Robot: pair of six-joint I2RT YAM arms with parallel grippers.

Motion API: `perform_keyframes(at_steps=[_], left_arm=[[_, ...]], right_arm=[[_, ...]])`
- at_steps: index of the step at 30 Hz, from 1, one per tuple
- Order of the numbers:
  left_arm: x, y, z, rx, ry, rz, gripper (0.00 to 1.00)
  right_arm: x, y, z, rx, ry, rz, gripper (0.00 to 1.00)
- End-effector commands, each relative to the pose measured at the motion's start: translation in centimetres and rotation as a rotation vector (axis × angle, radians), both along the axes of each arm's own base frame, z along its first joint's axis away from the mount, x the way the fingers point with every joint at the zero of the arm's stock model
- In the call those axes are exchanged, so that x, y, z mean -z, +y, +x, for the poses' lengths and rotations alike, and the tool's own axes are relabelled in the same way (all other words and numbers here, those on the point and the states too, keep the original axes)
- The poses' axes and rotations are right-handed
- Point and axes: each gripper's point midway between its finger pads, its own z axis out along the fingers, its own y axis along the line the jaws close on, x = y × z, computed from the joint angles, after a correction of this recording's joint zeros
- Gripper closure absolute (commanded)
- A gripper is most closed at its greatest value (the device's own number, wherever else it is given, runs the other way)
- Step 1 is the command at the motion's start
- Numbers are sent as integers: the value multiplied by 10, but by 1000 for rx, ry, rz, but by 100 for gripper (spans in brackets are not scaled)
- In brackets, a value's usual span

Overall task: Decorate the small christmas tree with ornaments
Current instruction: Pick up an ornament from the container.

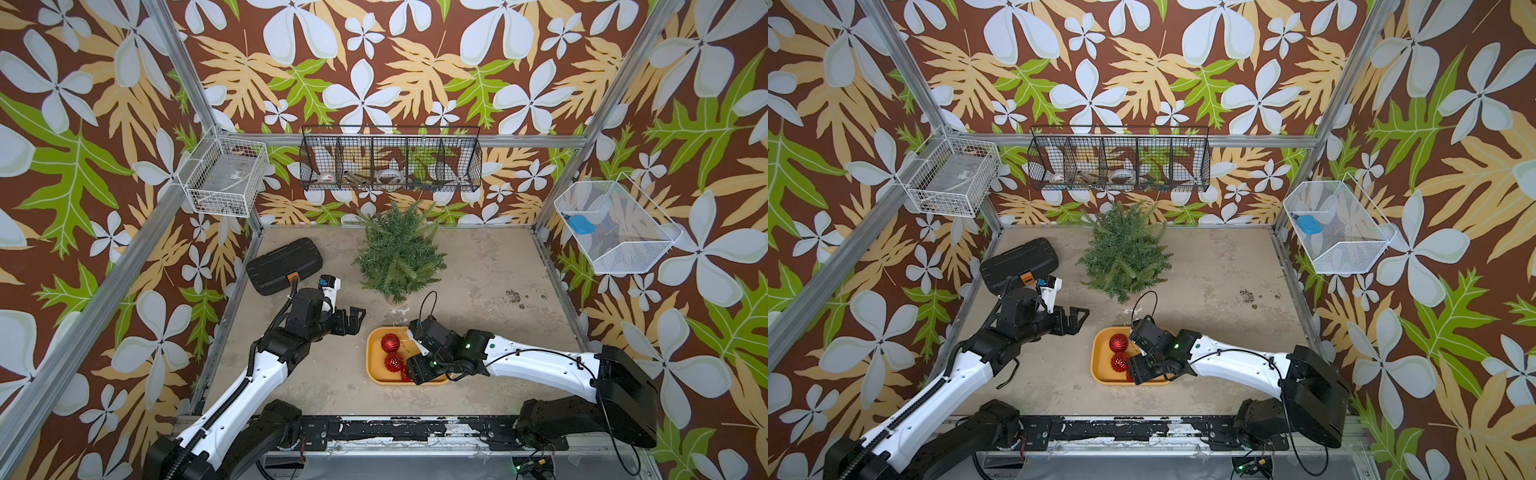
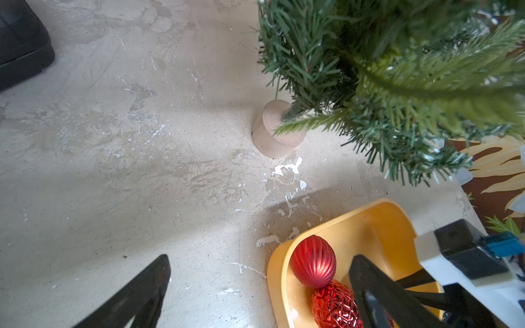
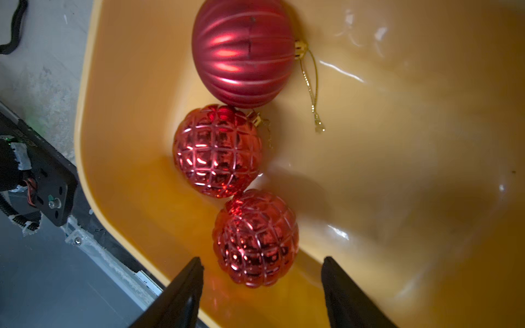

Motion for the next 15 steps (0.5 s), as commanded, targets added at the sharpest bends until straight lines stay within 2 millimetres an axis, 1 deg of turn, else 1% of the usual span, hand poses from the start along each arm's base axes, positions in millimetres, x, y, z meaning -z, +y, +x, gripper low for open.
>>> perform_keyframes(at_steps=[1, 4, 9, 12, 15], left_arm=[[-7, -4, 1, 17, -25, -26, 0], [-8, -4, 0, 20, -30, -29, 0], [-9, -5, -1, 26, -34, -35, 0], [-10, -5, -2, 27, -39, -36, 0], [-10, -5, -2, 27, -41, -37, 0]], right_arm=[[5, 2, 1, 1, 3, -7, 30], [13, 6, -1, -12, 21, -3, 30], [21, 9, 2, -19, 17, -15, 31], [27, 9, 3, -25, 18, -28, 33], [26, 12, 4, -27, 13, -19, 37]])
